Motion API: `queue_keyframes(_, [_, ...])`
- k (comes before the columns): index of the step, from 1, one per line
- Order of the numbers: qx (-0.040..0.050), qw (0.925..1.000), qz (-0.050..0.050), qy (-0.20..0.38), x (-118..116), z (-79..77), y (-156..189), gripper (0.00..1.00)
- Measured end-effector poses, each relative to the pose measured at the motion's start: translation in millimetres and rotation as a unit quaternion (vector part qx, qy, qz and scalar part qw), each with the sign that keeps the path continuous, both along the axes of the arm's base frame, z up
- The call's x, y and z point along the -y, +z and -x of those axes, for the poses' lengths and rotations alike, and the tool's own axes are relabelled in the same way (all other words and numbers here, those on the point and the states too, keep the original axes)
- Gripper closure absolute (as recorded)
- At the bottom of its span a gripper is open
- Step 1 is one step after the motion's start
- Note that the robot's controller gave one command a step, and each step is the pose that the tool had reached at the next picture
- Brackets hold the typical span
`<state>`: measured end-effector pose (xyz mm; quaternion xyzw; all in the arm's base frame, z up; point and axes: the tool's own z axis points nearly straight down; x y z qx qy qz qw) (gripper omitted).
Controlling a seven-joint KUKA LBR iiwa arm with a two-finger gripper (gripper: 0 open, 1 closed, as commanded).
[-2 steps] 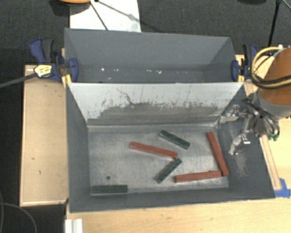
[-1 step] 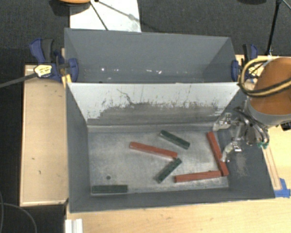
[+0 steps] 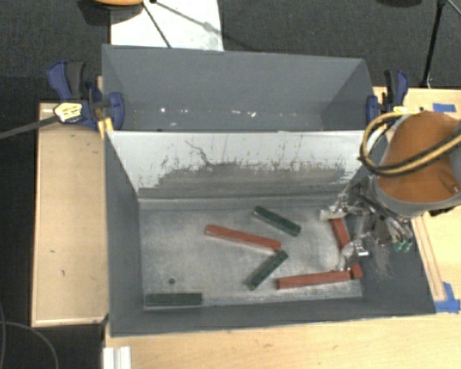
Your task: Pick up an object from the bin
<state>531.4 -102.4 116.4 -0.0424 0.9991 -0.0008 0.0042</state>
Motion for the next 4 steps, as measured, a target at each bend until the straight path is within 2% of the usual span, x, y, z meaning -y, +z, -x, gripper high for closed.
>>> queue_keyframes(1, [-0.0037,0.9999,-0.001,0.013,-1.8,12.4,-28.3,0.00])
queue_keyframes(2, [0.0010,1.0000,-0.002,0.001,19.7,34.3,-37.0,0.00])
queue_keyframes(3, [0.0047,0.9935,0.000,0.114,-20.9,45.2,-42.1,1.00])
queue_keyframes(4, [0.0047,0.9934,0.000,0.115,-20.9,45.2,-42.1,1.00])
